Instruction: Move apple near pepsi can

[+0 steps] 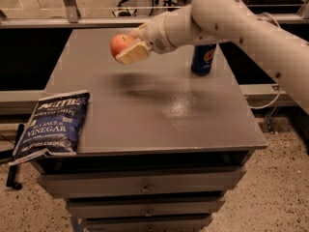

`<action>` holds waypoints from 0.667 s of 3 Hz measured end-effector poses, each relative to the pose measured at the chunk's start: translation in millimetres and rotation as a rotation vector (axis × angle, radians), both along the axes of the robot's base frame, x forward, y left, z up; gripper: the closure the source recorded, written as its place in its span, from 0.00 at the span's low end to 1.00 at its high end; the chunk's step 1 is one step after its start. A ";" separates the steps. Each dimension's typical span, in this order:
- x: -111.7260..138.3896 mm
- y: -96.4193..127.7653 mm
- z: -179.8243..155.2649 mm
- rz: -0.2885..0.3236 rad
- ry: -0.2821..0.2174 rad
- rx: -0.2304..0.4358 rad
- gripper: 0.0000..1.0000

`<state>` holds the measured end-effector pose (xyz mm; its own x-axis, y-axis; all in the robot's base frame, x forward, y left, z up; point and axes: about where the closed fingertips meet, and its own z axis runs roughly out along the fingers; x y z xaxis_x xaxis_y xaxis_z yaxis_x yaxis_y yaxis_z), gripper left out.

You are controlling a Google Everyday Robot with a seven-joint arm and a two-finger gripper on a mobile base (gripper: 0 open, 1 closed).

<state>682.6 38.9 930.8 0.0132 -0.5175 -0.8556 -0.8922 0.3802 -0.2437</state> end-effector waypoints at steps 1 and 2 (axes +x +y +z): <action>-29.1 -55.4 0.9 -0.041 0.053 0.062 1.00; -59.1 -138.8 -1.6 -0.154 0.104 0.078 1.00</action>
Offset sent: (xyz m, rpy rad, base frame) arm -0.0814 -0.2116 -0.0038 0.0911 0.1455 -0.2444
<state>623.5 -99.9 929.2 -0.1520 -0.4384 -0.8858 -0.8407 0.5286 -0.1173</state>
